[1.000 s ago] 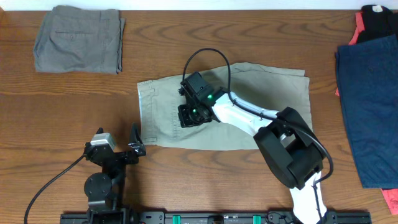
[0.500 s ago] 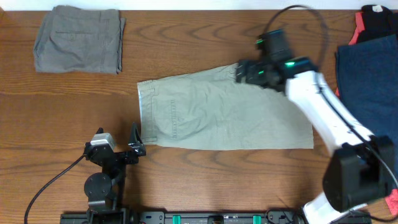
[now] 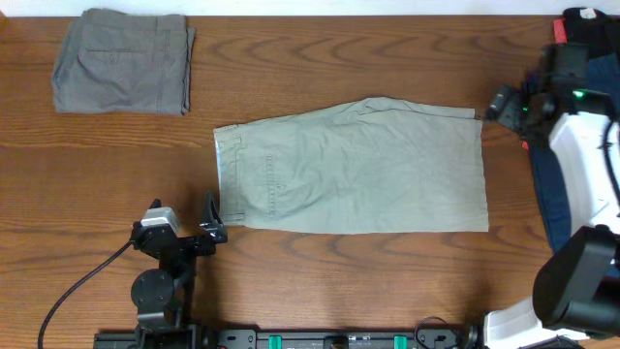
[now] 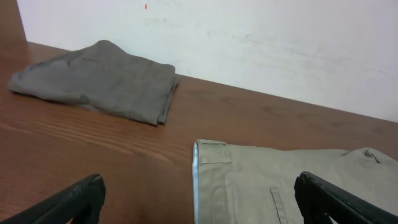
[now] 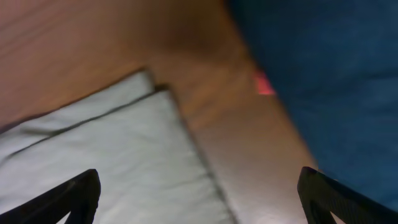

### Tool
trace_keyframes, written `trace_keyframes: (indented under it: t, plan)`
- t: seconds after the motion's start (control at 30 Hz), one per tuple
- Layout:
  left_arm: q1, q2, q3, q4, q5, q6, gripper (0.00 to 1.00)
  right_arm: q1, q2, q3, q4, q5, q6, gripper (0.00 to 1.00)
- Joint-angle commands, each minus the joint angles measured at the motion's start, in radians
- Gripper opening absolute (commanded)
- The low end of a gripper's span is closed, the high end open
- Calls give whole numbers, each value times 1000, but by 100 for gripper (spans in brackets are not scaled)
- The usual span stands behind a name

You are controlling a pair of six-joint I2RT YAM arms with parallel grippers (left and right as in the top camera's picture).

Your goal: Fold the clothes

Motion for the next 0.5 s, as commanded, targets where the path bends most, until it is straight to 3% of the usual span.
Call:
trace_keyframes:
  t: [0.0,0.3,0.47]
  plan:
    - [-3,-6,-26,-18,-1,6,98,-55,-10,-2,-44,28,-16,99]
    - [-3,-6,-26,-16,1,3,98,-119,-10,-2,-69,27,-15,99]
    - [-3,-3,-26,-10,93,-85,98,-119,-10,-2,-69,26,-15,99]
